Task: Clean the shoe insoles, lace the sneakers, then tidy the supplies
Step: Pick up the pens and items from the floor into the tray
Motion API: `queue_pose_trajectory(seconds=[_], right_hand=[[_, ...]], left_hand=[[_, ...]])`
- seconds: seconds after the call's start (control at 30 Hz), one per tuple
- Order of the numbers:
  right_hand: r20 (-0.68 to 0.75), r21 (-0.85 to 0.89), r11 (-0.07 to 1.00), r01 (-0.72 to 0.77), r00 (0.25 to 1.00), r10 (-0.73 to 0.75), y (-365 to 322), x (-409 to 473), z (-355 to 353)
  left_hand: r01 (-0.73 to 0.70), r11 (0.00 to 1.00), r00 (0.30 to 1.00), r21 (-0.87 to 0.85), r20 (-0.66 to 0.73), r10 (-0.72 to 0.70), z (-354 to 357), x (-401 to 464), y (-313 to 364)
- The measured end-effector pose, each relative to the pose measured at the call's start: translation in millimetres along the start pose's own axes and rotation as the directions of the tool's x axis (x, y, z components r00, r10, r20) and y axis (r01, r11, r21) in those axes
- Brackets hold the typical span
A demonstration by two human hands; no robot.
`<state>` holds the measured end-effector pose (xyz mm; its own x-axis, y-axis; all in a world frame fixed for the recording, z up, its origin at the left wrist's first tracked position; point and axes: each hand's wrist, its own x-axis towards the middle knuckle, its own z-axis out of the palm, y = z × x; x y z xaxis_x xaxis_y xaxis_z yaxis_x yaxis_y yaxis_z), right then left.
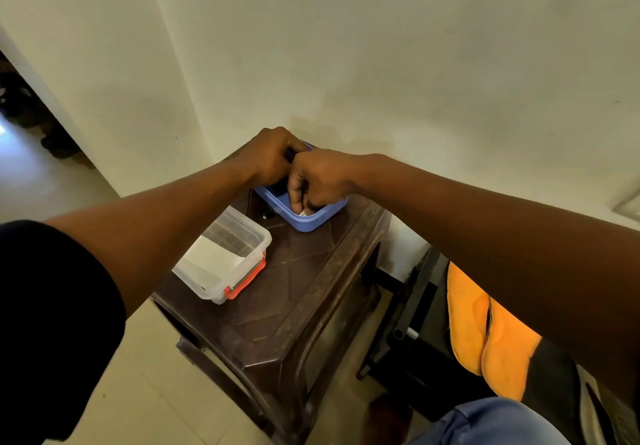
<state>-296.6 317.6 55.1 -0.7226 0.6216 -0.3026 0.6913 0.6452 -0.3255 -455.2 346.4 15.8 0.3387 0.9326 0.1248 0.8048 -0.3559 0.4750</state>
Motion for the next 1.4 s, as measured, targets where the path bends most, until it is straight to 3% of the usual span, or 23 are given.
queue_pose_trajectory(seconds=[0.3, 0.43, 0.67, 0.93, 1.1, 1.2, 1.4], right_hand=[[-0.015, -0.002, 1.000, 0.027, 1.000, -0.027, 7, -4, 2], [-0.144, 0.071, 0.997, 0.010, 0.990, 0.000, 8, -17, -2], [-0.401, 0.222, 0.974, -0.030, 0.908, 0.119, 14, -70, -10], [-0.525, 0.260, 0.958, -0.125, 0.814, 0.249, 15, -172, 5], [-0.594, 0.312, 0.932, -0.186, 0.727, 0.344, 16, -250, 20], [-0.631, 0.366, 0.894, -0.258, 0.638, 0.442, 21, -301, 37], [-0.598, 0.513, 0.748, -0.422, 0.449, 0.664, 20, -431, 83]], left_hand=[[0.013, 1.000, 1.000, 0.004, 0.005, -0.013, 0, -3, 4], [0.040, 0.999, 0.999, -0.006, -0.007, -0.040, -5, -8, 12], [0.008, 0.999, 0.995, -0.033, -0.104, -0.012, -17, -23, 44], [-0.002, 1.000, 0.996, -0.029, -0.089, 0.000, -27, -47, 101], [-0.113, 0.991, 0.994, -0.064, -0.017, 0.112, -18, -70, 163], [-0.182, 0.975, 0.981, -0.129, 0.043, 0.189, 1, -79, 218], [-0.362, 0.912, 0.890, -0.194, 0.219, 0.400, 66, -93, 349]])
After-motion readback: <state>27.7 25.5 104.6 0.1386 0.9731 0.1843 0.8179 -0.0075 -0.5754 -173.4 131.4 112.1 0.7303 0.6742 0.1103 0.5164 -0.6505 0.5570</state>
